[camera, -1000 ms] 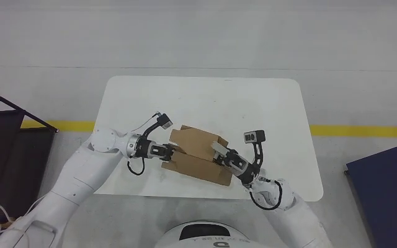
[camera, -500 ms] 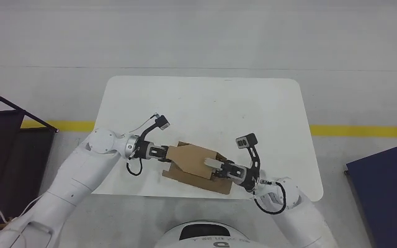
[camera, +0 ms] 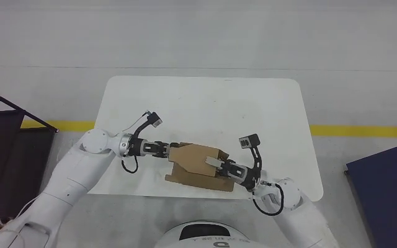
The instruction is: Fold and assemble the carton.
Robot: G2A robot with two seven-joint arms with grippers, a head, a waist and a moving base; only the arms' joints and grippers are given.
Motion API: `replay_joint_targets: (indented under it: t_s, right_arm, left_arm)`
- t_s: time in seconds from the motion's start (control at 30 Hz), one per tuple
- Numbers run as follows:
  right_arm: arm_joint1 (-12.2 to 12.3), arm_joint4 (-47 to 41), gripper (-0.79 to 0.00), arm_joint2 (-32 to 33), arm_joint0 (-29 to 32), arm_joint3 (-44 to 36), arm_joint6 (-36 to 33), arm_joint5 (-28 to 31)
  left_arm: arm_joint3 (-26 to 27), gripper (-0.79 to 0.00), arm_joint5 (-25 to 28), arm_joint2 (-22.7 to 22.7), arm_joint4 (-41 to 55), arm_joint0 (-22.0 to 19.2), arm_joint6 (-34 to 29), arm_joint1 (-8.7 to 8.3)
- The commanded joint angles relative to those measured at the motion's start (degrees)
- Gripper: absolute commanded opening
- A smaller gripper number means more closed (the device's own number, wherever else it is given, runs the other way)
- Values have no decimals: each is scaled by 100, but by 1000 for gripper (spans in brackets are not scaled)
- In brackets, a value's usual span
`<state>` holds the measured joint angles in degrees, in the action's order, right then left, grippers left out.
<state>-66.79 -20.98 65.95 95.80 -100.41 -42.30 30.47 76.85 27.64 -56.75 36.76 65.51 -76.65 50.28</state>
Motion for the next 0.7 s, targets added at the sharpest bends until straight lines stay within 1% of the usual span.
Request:
replay_joint_targets:
  t_s: [0.0,0.07,0.13,0.23,0.37,0.47,0.53,0.6,0.67]
  right_arm:
    - [-10,95,-785,21,5,9,304,13]
    - [-23,205,-785,49,4,30,638,34]
    - [-45,387,-785,106,-3,72,1135,84]
    - [-105,845,-785,149,-89,224,2147,81]
    - [-239,1421,-785,-29,-338,526,3491,27]
    - [-325,1419,-785,-261,-546,768,3824,-91]
    - [-370,1388,-785,-366,-652,870,3957,-193]
    - [-403,1162,-785,-473,-697,887,3869,-198]
    - [-414,916,-785,-526,-720,893,3636,-219]
  left_arm:
    - [-94,-668,-16,-127,-33,49,-16,-42]
    - [-179,-523,-23,-275,-85,131,-23,-92]
    - [-212,-514,-21,-434,-160,239,-21,-148]
    - [-115,-511,-40,-637,-202,450,-40,-229]
    - [52,-489,-64,-724,-302,657,-63,-284]
    - [208,-465,-46,-588,-350,664,-46,-258]
    - [305,-425,-35,-414,-430,587,-35,-215]
    - [381,-397,-17,-219,-454,460,-16,-155]
    - [383,-345,22,-51,-442,308,23,-89]
